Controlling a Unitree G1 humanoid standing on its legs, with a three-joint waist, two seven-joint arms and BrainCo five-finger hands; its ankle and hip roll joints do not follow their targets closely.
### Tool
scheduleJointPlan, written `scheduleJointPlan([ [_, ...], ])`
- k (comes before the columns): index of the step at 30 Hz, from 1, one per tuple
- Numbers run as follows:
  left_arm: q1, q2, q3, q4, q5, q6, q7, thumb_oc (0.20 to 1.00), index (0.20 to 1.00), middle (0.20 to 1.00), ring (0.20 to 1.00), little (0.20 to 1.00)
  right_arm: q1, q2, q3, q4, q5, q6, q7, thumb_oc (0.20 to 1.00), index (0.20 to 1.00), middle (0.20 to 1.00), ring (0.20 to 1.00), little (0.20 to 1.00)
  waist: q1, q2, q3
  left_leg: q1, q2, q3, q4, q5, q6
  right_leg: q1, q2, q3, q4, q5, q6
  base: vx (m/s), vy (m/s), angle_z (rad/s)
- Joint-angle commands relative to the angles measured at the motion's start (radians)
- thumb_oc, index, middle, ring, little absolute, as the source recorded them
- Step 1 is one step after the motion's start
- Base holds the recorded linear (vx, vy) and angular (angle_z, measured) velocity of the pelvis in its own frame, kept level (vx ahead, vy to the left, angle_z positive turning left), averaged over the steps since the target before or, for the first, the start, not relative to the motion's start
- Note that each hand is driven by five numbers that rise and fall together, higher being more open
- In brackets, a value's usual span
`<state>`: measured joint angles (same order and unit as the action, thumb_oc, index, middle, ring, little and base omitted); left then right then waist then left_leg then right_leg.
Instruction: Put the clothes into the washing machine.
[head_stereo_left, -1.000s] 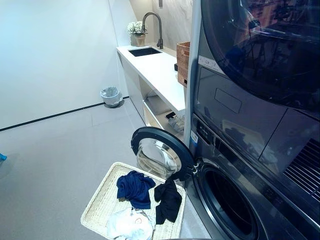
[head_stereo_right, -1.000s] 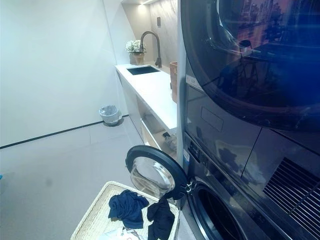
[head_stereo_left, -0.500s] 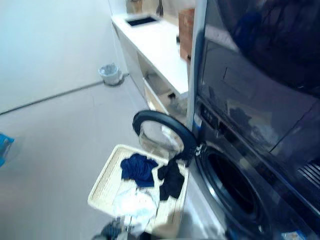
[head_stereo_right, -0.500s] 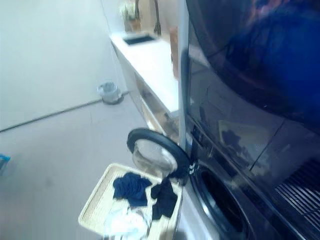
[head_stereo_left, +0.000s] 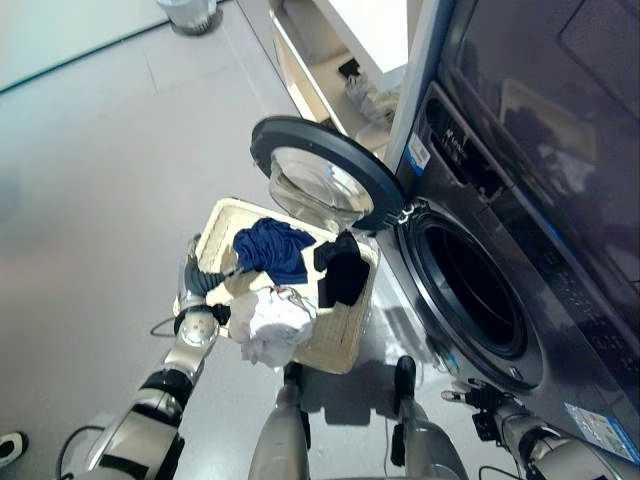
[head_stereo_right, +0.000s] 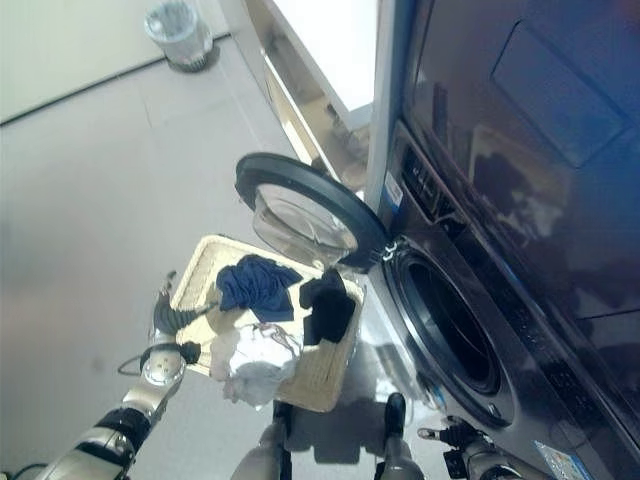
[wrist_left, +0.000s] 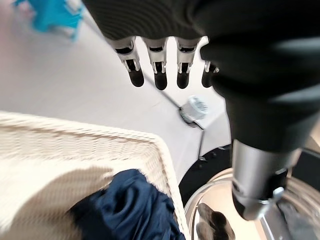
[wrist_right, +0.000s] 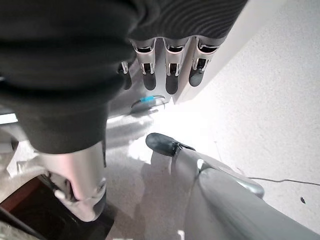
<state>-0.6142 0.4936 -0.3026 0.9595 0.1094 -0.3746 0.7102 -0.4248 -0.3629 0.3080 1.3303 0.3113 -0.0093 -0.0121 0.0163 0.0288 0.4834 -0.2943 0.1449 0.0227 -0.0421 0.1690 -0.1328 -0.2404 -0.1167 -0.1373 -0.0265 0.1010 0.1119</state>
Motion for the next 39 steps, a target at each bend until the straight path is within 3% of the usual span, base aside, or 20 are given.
scheduleJointPlan([
  [1, -0.103, 0.059, -0.026, 0.034, 0.152, 0.017, 0.13, 1.0, 1.0, 1.0, 1.0, 1.0, -0.006, -0.003, 0.023, -0.03, 0.069, -0.025, -0.019, 1.0, 1.0, 1.0, 1.0, 1.0, 0.015, -0.077, 0.037, -0.067, -0.033, -0.033, 0.104, -0.067, 0.04, -0.154, -0.043, 0.046, 0.162, -0.002, -0.001, -0.09, -0.02, -0.03],
  [8, -0.212, 0.1, -0.119, 0.087, 0.325, 0.091, 0.197, 1.0, 1.0, 1.0, 1.0, 1.0, -0.063, -0.02, 0.04, -0.067, 0.103, -0.014, -0.035, 1.0, 1.0, 1.0, 1.0, 1.0, -0.01, -0.094, 0.037, -0.229, -0.052, -0.036, 0.195, -0.075, 0.047, -0.314, -0.035, 0.056, 0.231, 0.005, 0.001, -0.09, 0.022, -0.01],
  [14, -0.324, 0.127, -0.238, 0.178, 0.423, 0.153, 0.145, 1.0, 1.0, 1.0, 1.0, 1.0, -0.133, -0.072, 0.041, -0.076, 0.122, -0.012, -0.035, 1.0, 1.0, 1.0, 1.0, 1.0, -0.04, -0.092, 0.037, -0.373, -0.063, -0.038, 0.287, -0.086, 0.053, -0.448, -0.028, 0.075, 0.291, 0.011, -0.002, -0.1, 0.059, 0.02],
  [28, -0.482, 0.18, -0.324, 0.342, 0.379, 0.274, 0.143, 1.0, 1.0, 1.0, 1.0, 1.0, -0.234, -0.148, 0.069, -0.069, 0.173, -0.011, -0.027, 1.0, 1.0, 1.0, 1.0, 1.0, -0.065, -0.095, 0.037, -0.526, -0.06, -0.049, 0.364, -0.088, 0.051, -0.589, -0.006, 0.093, 0.343, 0.013, -0.011, -0.05, 0.029, -0.02],
  [39, -0.568, 0.221, -0.316, 0.347, 0.356, 0.349, 0.253, 1.0, 1.0, 1.0, 1.0, 1.0, -0.25, -0.158, 0.074, -0.081, 0.2, -0.019, -0.032, 1.0, 1.0, 1.0, 1.0, 1.0, -0.068, -0.103, 0.037, -0.599, -0.06, -0.069, 0.407, -0.105, 0.05, -0.653, 0.012, 0.093, 0.379, -0.005, -0.019, 0.0, -0.021, 0.03],
])
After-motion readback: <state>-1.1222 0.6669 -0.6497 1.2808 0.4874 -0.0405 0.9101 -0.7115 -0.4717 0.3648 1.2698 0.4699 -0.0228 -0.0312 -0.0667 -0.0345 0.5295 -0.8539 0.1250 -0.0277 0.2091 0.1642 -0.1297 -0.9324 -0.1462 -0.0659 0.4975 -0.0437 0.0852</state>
